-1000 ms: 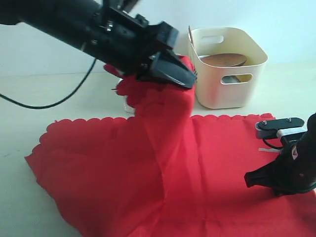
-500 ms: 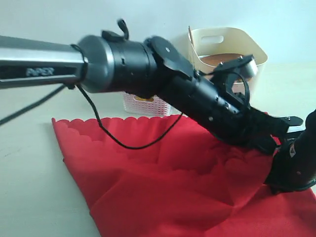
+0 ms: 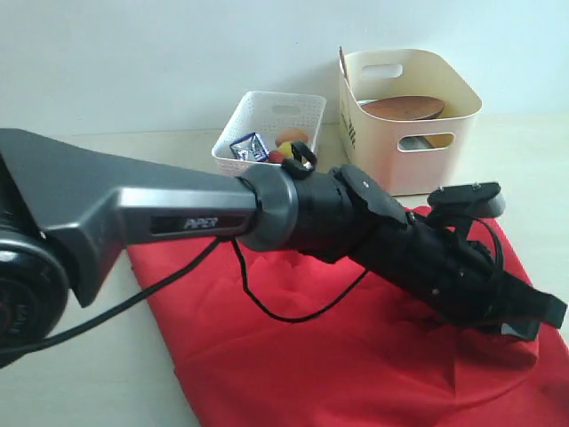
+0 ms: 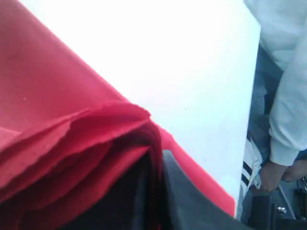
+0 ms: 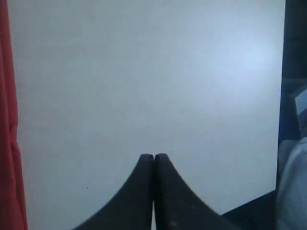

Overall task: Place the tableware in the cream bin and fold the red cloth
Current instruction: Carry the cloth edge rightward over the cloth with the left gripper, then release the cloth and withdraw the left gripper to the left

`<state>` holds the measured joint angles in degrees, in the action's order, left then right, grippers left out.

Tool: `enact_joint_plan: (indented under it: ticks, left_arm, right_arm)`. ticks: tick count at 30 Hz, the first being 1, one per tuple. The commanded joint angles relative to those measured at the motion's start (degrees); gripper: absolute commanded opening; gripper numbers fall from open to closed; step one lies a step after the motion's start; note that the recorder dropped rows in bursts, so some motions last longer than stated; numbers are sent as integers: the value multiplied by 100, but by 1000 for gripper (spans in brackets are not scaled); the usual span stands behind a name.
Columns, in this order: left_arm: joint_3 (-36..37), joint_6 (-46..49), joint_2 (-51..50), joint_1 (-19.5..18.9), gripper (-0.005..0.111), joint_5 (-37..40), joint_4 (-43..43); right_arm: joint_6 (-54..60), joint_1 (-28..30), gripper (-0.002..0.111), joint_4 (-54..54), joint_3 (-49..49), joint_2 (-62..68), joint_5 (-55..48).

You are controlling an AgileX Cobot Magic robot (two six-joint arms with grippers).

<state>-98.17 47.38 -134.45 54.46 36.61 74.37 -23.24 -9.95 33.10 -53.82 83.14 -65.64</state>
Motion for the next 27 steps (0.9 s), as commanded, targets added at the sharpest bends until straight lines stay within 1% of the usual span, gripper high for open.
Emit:
enact_joint_plan:
  ticks: [1,3,4,7,10,14,19,23,27]
  left_arm:
    - [-220,187,-282,143,57,79,71]
    - [-281,188,-264,143,88,201,71]
    - [-311,188,-241,143,92,289,39]
    - [-376,145,-81,132,89,665,-336]
    - [-412,85,128,121,85,1277,-678]
    - [-411,147,245,121,85,2146,-925]
    - [-411,313,108,188,85,2174,-880]
    - [-411,533,61,333,85,2464,-879]
    - [-411,419,90,424,85,2525,-1110]
  right_arm:
    - [218,61,0,-277,-32,-46,251]
    - [282,61,0,-402,-32,-46,349]
    - [292,61,0,-433,-32,-46,362]
    - [398,61,0,-639,-32,-46,510]
    - [595,61,0,-938,-32,-60,684]
    - [783,61,0,-1262,-32,-60,954]
    - [820,61,0,-1358,-32,-60,1029]
    - [861,61,0,-1489,-32,-60,1187]
    - [1094,61,0,-1820,-32,-60,1422]
